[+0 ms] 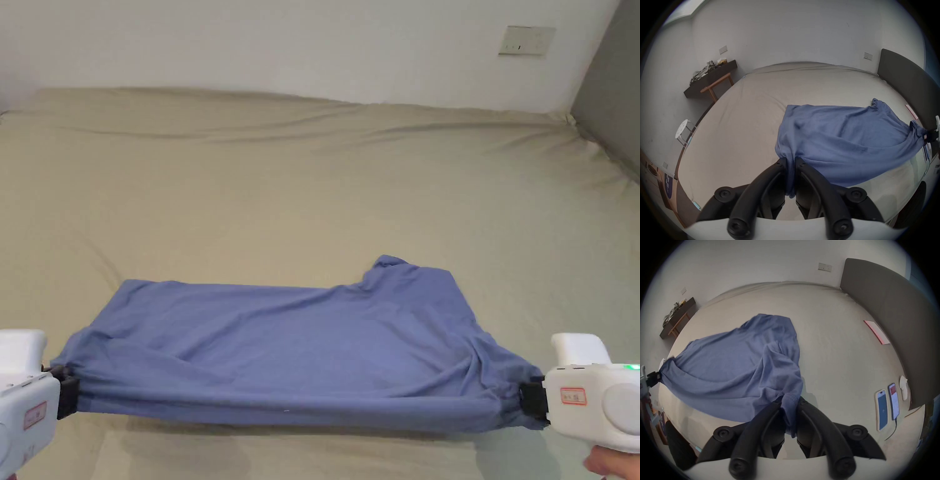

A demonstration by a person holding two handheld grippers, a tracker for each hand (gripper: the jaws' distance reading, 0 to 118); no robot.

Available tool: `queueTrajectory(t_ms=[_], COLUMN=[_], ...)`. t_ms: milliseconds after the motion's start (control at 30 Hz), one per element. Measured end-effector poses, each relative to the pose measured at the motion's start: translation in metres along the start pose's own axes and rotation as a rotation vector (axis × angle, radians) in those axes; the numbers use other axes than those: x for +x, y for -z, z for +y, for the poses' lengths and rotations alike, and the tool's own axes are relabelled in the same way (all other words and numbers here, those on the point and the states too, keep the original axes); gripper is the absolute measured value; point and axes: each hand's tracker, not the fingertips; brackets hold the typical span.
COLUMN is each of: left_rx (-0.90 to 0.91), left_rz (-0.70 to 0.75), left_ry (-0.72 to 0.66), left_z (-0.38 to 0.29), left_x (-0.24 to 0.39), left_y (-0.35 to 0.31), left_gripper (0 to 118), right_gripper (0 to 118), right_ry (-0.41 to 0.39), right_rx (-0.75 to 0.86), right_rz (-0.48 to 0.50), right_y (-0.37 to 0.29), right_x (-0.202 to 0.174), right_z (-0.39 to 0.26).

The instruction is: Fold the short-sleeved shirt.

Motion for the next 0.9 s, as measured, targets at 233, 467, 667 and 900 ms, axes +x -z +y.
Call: queueTrajectory(t_ms=[233,467,667,900], left_rx=[-0.089,-0.237,-0.332,-0.345], left_rz=[-0.007,-0.007,-0.005,0.070], left_ry=[0.027,0.061,0.144,0.233], left_z=[-0.057,-0.121,-0.138,-0.123], left_x=[-0.012,-0.025,-0.014,-0.006], left_y=[-0.015,0.006,0.026,0.024], left_gripper=[7,7,7,65], right_gripper=[11,11,11,103], right_ry=[0.000,0.022,0.030,-0.047], right_rx=[-0.051,-0.186,-0.261,-0.218], right_rz=[0.012,-0.005,-0.033,-0.198], right_y=[-0.026,0.026,0.050,0.047], right_x=[-0.008,0.031,0.011,0.007], right_z=[-0.052,-0.097,-0.123,-0.114])
